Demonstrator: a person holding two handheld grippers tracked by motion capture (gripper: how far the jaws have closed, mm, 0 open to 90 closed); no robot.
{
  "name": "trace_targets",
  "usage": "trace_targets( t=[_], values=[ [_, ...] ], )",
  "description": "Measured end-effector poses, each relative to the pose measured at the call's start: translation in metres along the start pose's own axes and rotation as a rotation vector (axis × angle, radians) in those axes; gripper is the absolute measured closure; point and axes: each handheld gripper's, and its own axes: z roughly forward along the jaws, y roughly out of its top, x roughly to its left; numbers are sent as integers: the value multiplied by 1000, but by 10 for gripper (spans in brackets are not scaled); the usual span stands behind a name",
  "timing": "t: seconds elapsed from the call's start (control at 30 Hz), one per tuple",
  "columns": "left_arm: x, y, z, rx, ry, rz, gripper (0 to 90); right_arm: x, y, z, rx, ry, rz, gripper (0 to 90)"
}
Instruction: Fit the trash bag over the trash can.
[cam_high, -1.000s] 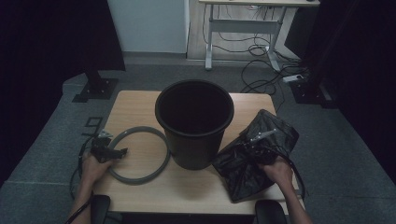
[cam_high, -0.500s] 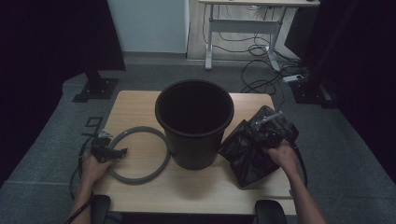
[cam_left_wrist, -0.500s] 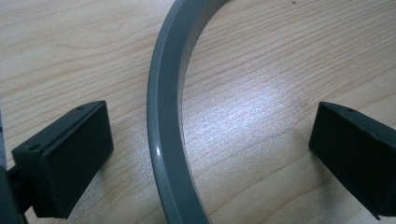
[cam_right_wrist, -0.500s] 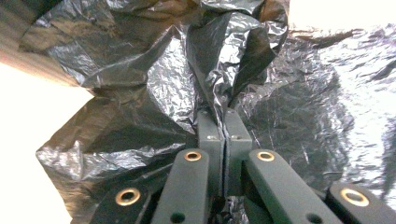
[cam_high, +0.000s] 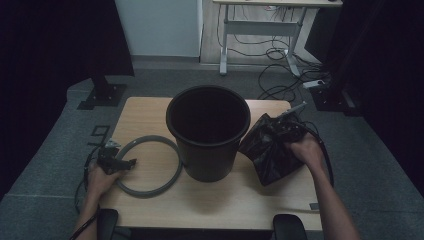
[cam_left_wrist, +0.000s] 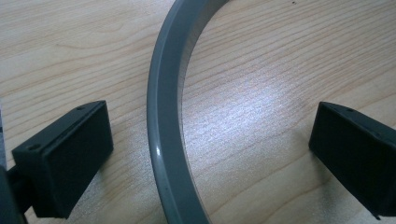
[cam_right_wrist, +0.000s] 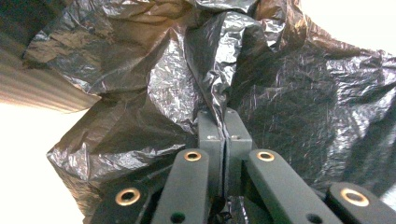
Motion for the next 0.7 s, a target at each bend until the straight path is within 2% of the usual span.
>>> trace_targets(
  t=[0.33, 0.7],
  values=[
    [0, 0, 0, 0, -1, 0, 0, -12, 16, -13, -4, -24, 12, 879],
    [0, 0, 0, 1, -1, 1, 0, 3, 48, -30, -44, -1, -43, 879]
  ],
)
